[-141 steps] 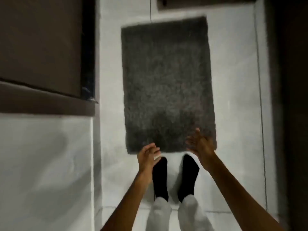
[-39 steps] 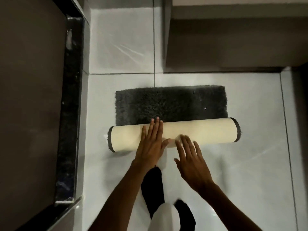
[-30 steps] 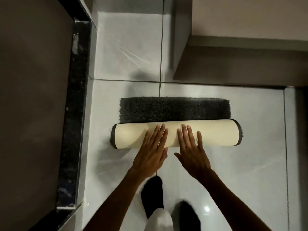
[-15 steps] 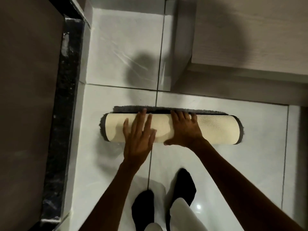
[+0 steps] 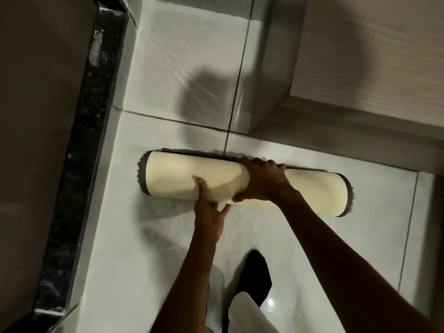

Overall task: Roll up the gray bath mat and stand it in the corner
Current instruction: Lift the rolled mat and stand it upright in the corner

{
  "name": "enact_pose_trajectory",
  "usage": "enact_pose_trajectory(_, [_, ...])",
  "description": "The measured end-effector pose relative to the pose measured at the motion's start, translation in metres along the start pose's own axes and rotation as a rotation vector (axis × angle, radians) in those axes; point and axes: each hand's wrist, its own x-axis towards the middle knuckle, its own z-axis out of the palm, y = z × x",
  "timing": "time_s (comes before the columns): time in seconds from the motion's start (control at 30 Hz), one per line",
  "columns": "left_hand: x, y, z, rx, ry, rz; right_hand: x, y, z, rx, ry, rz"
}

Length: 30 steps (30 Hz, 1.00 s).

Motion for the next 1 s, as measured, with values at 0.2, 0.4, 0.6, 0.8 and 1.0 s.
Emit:
enact_pose_trajectory(0.2, [-0.006,0.015,-0.006,-0.005,-0.136,-0.021,-0.02,-0.019,-0.02,0.257,-0.054,0.021])
enact_pose_trajectory(0.4, [-0.068,0.09,0.016,0.354,-0.209,0.038,-0.063,-0.073,-0.063,0.593,-0.031,0.035])
enact_pose_trajectory(0.6, [-0.128,0.192,0.068,0.558,-0.287,0.186,-0.091,-0.132,-0.133,0.899,0.049,-0.013])
enact_pose_trajectory(0.8, [-0.134,0.263,0.142,0.707,-0.285,0.277,-0.072,-0.166,-0.206,1.041,0.231,-0.065])
enact_pose_trajectory(1.0, [-0.09,0.316,0.235,1.05,-0.418,0.387,-0.025,-0.166,-0.267,1.197,0.483,-0.074])
